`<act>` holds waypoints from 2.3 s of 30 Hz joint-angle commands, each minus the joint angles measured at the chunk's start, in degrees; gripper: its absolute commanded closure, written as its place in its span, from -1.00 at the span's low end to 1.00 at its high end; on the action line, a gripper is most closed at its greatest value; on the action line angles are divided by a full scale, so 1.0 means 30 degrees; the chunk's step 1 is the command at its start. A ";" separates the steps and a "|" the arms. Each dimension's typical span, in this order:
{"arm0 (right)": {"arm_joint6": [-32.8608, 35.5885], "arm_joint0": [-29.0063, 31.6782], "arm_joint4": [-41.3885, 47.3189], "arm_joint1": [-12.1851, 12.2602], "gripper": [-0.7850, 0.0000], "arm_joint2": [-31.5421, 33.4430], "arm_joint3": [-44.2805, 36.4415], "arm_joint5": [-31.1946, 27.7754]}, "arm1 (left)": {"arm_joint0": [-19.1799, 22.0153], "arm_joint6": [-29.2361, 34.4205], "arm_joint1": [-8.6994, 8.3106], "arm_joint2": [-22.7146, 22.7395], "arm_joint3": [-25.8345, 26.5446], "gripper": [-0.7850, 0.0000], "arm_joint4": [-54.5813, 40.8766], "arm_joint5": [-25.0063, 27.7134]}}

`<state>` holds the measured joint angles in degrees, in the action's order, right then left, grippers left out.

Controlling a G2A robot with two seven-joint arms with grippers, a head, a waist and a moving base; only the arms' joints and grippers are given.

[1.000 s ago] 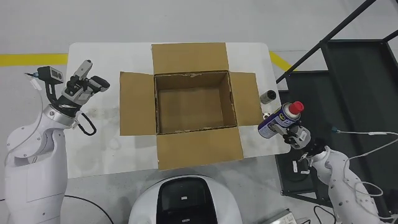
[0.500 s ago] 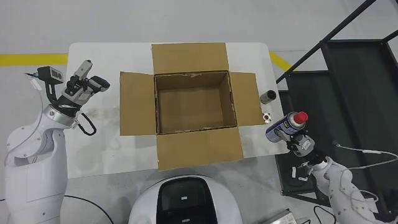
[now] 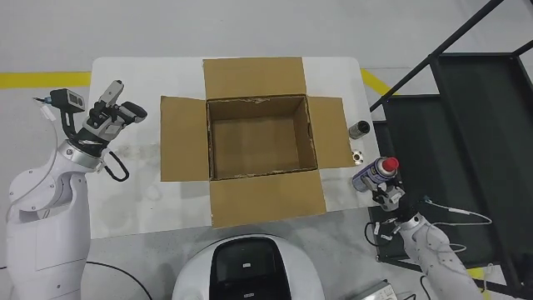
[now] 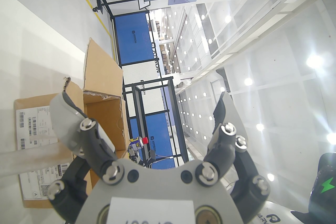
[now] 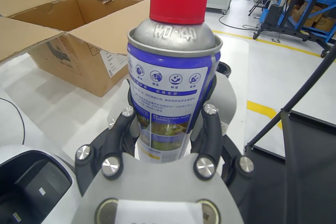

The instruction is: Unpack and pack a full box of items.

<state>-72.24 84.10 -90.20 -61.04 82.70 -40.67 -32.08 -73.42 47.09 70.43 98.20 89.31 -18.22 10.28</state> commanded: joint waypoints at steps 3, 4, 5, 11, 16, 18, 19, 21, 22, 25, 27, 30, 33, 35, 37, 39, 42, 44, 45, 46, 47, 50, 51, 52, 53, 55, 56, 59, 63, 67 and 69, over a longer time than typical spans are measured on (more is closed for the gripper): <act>-0.0525 -0.1210 0.0349 -0.0275 1.00 -0.0853 0.1992 0.0538 | 0.0000 0.0000 0.0000 0.0001 0.0001 -1.00 0.0000 0.0000; -0.0621 -0.1446 0.0473 -0.0334 1.00 -0.1027 0.2339 0.0633 | 0.0000 0.0000 0.0000 0.0001 0.0001 -1.00 0.0000 0.0000; -0.0678 -0.1670 0.0651 -0.0397 1.00 -0.1189 0.2659 0.0690 | 0.0000 0.0000 0.0000 0.0001 0.0001 -1.00 0.0000 0.0000; -0.0821 -0.2894 0.1257 -0.0680 1.00 -0.2000 0.4336 0.0833 | 0.0000 0.0000 0.0000 0.0001 0.0001 -1.00 0.0000 0.0000; -0.0875 -0.3432 0.1498 -0.0803 -0.51 -0.2536 0.5217 0.0887 | 0.0000 0.0000 0.0000 0.0001 0.0001 -1.00 0.0000 0.0000; -0.0791 -0.3552 0.1629 -0.0841 -1.00 -0.2731 0.5448 0.0803 | 0.0000 0.0000 0.0000 0.0001 0.0001 -1.00 0.0000 0.0000; -0.0777 -0.3590 0.1587 -0.0843 -1.00 -0.2846 0.5542 0.0789 | 0.0000 0.0000 0.0000 0.0001 0.0001 -1.00 0.0000 0.0000; -0.0772 -0.3640 0.1565 -0.0843 -1.00 -0.3049 0.5668 0.0784 | 0.0000 0.0000 0.0000 0.0001 0.0001 -1.00 0.0000 0.0000; -0.0708 -0.3638 0.1587 -0.0846 -1.00 -0.3160 0.5674 0.0719 | 0.0000 0.0000 0.0000 0.0001 0.0001 -1.00 0.0000 0.0000; -0.0718 -0.3462 0.1746 -0.0811 -1.00 -0.3414 0.5550 0.0728 | 0.0000 0.0000 0.0000 0.0001 0.0001 -1.00 0.0000 0.0000; -0.0811 -0.3177 0.1899 -0.0734 -1.00 -0.3532 0.5333 0.0821 | 0.0000 0.0000 0.0000 0.0001 0.0001 -1.00 0.0000 0.0000; -0.0918 -0.2614 0.2190 -0.0537 -1.00 -0.3635 0.4881 0.0927 | 0.0000 0.0000 0.0000 0.0001 0.0001 -1.00 0.0000 0.0000; -0.0849 -0.1935 0.2512 -0.0242 -1.00 -0.3636 0.4427 0.0858 | 0.0000 0.0000 0.0000 0.0001 0.0001 -1.00 0.0000 0.0000; -0.0735 -0.1510 0.2750 -0.0008 -1.00 -0.3530 0.4291 0.0744 | 0.0000 0.0000 0.0000 0.0001 0.0001 -1.00 0.0000 0.0000; -0.0515 -0.1186 0.3025 0.0187 -1.00 -0.3425 0.4169 0.0525 | 0.0000 0.0000 0.0000 0.0001 0.0001 -1.00 0.0000 0.0000; -0.0280 -0.1010 0.3223 0.0342 -1.00 -0.3350 0.4117 0.0291 | 0.0000 0.0000 0.0000 0.0001 0.0001 -1.00 0.0000 0.0000; 0.0003 -0.0981 0.3366 0.0453 -1.00 -0.3408 0.4013 0.0009 | 0.0000 0.0000 0.0000 0.0001 0.0001 -1.00 0.0000 0.0000; 0.0119 -0.1101 0.3491 0.0455 -1.00 -0.3504 0.3936 -0.0107 | 0.0000 0.0000 0.0000 0.0001 0.0001 -1.00 0.0000 0.0000; 0.0189 -0.1188 0.3556 0.0449 -1.00 -0.3558 0.3905 -0.0176 | 0.0000 0.0000 0.0000 0.0001 0.0001 -1.00 0.0000 0.0000; 0.0232 -0.1318 0.3651 0.0446 -1.00 -0.3573 0.3961 -0.0220 | 0.0000 0.0000 0.0000 0.0001 0.0001 -1.00 0.0000 0.0000; 0.0362 -0.1456 0.3878 0.0425 -1.00 -0.3575 0.4019 -0.0350 | 0.0000 0.0000 0.0000 0.0001 0.0001 -1.00 0.0000 0.0000; 0.0661 -0.1884 0.4057 0.0405 -1.00 -0.3663 0.4187 -0.0648 | 0.0000 0.0000 0.0000 0.0001 0.0001 -1.00 0.0000 0.0000; 0.0726 -0.2000 0.4111 0.0392 -1.00 -0.3697 0.4250 -0.0713 | 0.0000 0.0000 0.0000 0.0001 0.0001 -1.00 0.0000 0.0000; 0.0785 -0.2116 0.4111 0.0381 -1.00 -0.3746 0.4322 -0.0772 | 0.0000 0.0000 0.0000 0.0001 0.0001 -1.00 0.0000 0.0000; 0.0835 -0.2239 0.4121 0.0368 -1.00 -0.3789 0.4405 -0.0822 | 0.0000 0.0000 0.0000 0.0001 0.0001 -1.00 0.0000 0.0000; 0.1048 -0.2504 0.4180 0.0334 -1.00 -0.3873 0.4648 -0.1034 | 0.0000 0.0000 0.0000 0.0001 0.0001 -1.00 0.0000 0.0000; 0.1116 -0.2622 0.4204 0.0313 -1.00 -0.3916 0.4760 -0.1103 | 0.0000 0.0000 0.0000 0.0001 0.0001 -1.00 0.0000 0.0000; 0.1367 -0.2871 0.4411 0.0227 -1.00 -0.4049 0.4986 -0.1354 | 0.0000 0.0000 0.0000 0.0001 0.0001 -1.00 0.0000 0.0000; 0.1522 -0.2978 0.4540 0.0149 1.00 -0.4258 0.4969 -0.1509 | 0.0000 0.0000 0.0000 0.0001 0.0001 -1.00 0.0000 0.0000; 0.1460 -0.2951 0.4563 0.0113 1.00 -0.4444 0.4945 -0.1447 | 0.0000 0.0000 0.0000 0.0001 0.0001 -1.00 0.0000 0.0000; 0.1394 -0.2853 0.4492 0.0130 1.00 -0.4555 0.4741 -0.1382 | 0.0000 0.0000 0.0000 0.0001 0.0001 -1.00 0.0000 0.0000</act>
<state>-67.93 75.36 -76.56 -60.69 69.21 -26.07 -36.36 -73.42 47.09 70.43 98.20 89.31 -18.22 10.28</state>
